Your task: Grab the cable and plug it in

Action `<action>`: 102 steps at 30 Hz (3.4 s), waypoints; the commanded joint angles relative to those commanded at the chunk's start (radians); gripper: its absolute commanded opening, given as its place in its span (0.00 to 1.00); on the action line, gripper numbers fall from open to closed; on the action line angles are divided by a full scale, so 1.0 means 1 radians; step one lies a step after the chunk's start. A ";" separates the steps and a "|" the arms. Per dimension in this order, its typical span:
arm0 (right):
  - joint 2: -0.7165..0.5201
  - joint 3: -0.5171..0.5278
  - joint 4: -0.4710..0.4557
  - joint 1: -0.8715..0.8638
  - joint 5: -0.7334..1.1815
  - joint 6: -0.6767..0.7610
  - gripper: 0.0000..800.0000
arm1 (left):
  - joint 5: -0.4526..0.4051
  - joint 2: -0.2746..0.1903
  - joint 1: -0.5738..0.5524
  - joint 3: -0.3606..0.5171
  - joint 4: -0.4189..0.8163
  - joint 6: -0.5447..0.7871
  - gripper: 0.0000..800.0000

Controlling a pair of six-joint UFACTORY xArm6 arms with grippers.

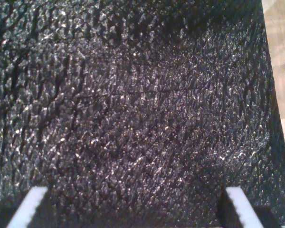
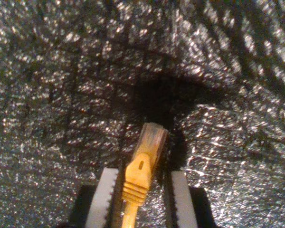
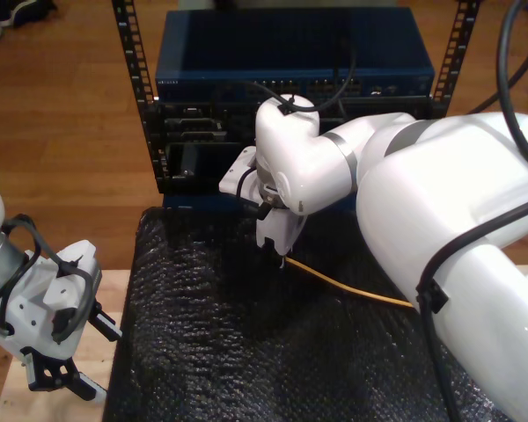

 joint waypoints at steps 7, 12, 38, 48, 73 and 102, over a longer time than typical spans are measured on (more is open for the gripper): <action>0.002 -0.002 -0.015 -0.002 -0.002 0.000 0.23 | 0.000 0.000 0.000 0.000 0.000 0.000 1.00; 0.002 0.003 -0.025 -0.003 -0.002 0.000 0.23 | 0.000 0.000 0.000 0.000 0.000 0.000 1.00; -0.008 0.014 -0.055 -0.003 -0.002 0.000 0.08 | 0.000 0.000 0.000 0.000 0.000 0.000 1.00; -0.038 0.017 -0.126 -0.005 0.005 -0.023 0.03 | 0.000 0.000 0.000 0.000 0.000 0.000 1.00; -0.362 0.180 0.216 0.008 0.184 -0.500 0.01 | 0.017 -0.009 -0.002 -0.005 -0.029 -0.003 1.00; -0.715 0.393 0.516 -0.170 0.353 -0.789 0.01 | 0.035 -0.003 -0.242 -0.051 -0.443 -0.046 1.00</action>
